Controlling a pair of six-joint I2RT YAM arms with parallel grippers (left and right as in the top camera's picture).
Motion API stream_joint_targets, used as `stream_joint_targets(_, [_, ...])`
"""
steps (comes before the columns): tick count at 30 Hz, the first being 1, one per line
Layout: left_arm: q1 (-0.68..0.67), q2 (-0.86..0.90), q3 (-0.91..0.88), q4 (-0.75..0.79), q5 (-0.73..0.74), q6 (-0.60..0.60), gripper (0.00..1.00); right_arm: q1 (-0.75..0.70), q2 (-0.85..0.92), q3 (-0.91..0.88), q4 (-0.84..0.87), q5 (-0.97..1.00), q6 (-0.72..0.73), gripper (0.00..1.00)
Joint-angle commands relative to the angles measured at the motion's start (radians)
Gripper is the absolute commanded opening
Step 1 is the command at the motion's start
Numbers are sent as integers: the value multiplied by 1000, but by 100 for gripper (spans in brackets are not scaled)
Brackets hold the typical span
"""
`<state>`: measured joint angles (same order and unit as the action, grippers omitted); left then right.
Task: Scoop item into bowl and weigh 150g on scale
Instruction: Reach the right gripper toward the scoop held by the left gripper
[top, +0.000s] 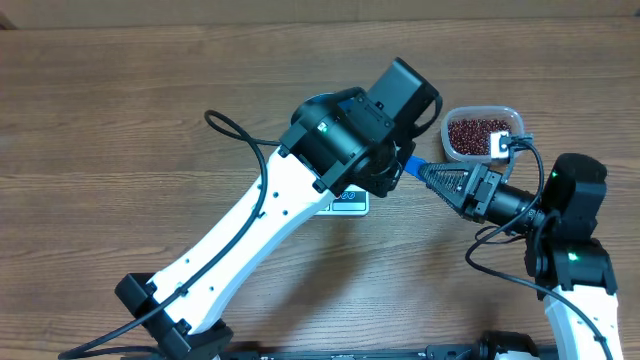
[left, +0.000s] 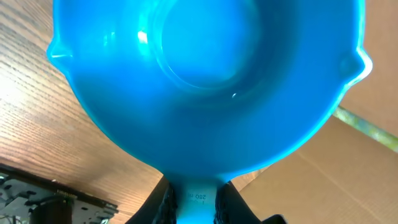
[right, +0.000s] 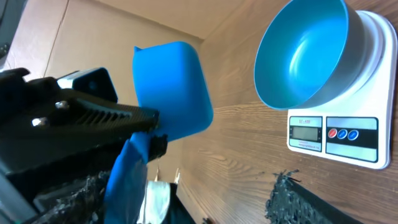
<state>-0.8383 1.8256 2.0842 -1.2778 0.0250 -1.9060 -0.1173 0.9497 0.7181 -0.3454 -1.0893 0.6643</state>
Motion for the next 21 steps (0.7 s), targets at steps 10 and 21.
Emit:
stream_joint_targets(10, [-7, 13, 26, -8, -33, -39, 4, 0, -11, 19, 6, -43, -188, 72])
stream_joint_targets(21, [-7, 54, 26, 0, 13, -40, 4, 0, -12, 19, 45, -129, -224, 53])
